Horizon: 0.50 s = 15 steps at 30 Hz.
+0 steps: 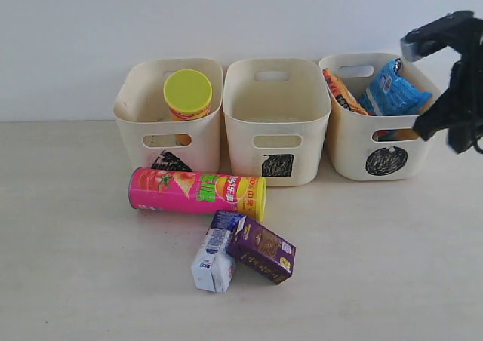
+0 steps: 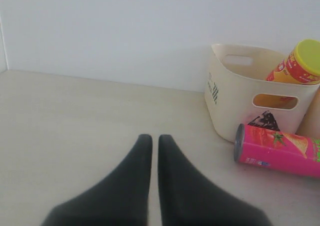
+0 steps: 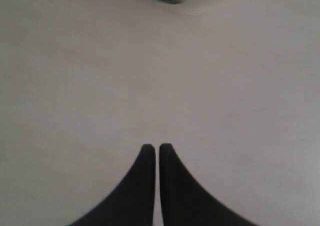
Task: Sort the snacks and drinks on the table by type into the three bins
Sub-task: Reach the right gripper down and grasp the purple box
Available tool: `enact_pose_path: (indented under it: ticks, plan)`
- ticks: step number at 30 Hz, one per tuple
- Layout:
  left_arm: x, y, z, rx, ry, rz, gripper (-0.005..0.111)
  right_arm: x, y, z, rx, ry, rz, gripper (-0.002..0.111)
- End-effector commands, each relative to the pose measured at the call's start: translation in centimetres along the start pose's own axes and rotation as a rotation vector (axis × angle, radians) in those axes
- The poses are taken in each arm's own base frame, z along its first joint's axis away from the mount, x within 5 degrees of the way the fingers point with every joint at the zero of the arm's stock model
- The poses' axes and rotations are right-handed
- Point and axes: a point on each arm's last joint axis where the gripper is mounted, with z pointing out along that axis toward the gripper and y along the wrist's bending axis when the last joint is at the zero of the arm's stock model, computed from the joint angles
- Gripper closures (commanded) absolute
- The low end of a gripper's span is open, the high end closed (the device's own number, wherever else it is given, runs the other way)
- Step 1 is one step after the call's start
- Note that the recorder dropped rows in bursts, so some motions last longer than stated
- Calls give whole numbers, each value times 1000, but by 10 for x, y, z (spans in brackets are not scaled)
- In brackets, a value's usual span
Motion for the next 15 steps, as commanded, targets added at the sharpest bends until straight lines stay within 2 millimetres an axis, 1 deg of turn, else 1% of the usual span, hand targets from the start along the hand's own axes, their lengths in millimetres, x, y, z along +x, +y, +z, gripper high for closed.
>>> enact_pose_path:
  ticks: [1, 2, 4, 7, 9, 12, 15]
  plan:
    - [-2, 0, -1, 3, -14, -10, 103, 1, 39, -3, -403, -73, -127, 108]
    - [-2, 0, -1, 3, -14, -10, 103, 3, 47, 0, -489, -97, -164, 108]
    - [-2, 0, -1, 3, -14, -10, 103, 6, 57, 5, -580, -127, -201, 108]
    - [-2, 0, -1, 3, -14, -10, 103, 14, 65, 17, -644, -157, -244, 108]
    - [-2, 0, -1, 3, -14, -10, 103, 20, 70, 26, -664, -174, -273, 104]
    - [-2, 0, -1, 3, -14, -10, 103, 25, 80, 37, -664, -217, -355, 85]
    - [-2, 0, -1, 3, -14, -10, 103, 23, 93, 44, -608, -264, -422, 64]
